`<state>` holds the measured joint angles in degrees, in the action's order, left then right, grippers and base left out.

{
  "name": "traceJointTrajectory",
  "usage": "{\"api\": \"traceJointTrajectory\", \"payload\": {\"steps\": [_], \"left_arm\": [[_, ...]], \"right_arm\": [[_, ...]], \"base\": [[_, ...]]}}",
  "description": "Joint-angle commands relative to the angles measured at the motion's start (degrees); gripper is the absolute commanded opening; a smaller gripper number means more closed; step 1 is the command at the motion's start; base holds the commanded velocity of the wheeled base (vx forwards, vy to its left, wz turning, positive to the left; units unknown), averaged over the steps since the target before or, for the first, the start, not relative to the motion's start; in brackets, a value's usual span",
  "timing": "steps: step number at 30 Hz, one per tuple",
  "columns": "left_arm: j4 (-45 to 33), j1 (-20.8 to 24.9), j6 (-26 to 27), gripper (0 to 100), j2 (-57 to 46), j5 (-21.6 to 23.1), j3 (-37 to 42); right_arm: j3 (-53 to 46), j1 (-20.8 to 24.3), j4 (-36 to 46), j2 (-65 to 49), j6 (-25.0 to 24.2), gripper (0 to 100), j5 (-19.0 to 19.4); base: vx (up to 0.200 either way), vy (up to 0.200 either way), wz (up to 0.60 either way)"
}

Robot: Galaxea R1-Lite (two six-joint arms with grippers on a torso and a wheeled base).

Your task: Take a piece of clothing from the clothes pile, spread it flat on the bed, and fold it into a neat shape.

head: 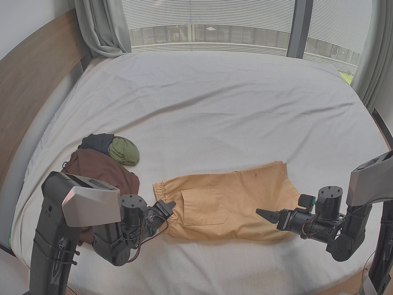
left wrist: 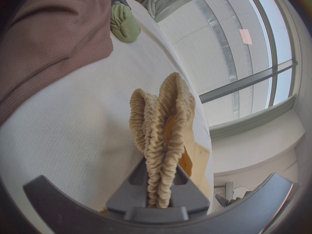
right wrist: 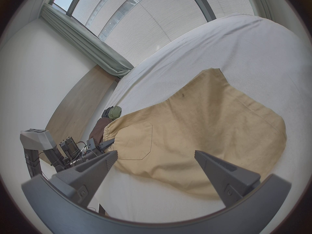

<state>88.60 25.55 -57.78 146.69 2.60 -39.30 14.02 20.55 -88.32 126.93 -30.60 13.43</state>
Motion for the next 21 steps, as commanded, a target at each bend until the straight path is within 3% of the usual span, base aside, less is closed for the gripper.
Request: {"api": "traceJointTrajectory", "payload": {"steps": [1, 5, 14, 17, 21], "left_arm": [[0.08, 0.64, 1.53, 0, -0.44, -0.84, 0.45], [0.08, 0.20, 4.87, 0, -1.14, -1.89, 0.63], [0.08, -3.05, 5.49, 0, -7.82, -1.19, 3.88], [-0.01, -4.02, 5.75, 0, -9.32, -0.14, 5.73], [-0.01, -6.22, 9.88, 0, -10.72, 4.08, 9.95]], "right_arm": [[0.13, 0.01, -0.10, 0.78, -0.08, 100, -0.07], [0.13, -0.16, -0.10, 0.78, 0.01, 100, 0.01], [0.48, -0.51, -0.10, 1.13, 0.10, 100, -0.07], [0.48, -0.51, -0.10, 1.66, 0.10, 100, -0.16], [0.57, -0.69, -0.10, 1.83, 0.10, 100, -0.16]], "base": [[0.000, 0.000, 0.00], [0.000, 0.000, 0.00], [0.000, 0.000, 0.00], [0.000, 0.000, 0.00], [0.000, 0.000, 0.00]]}}
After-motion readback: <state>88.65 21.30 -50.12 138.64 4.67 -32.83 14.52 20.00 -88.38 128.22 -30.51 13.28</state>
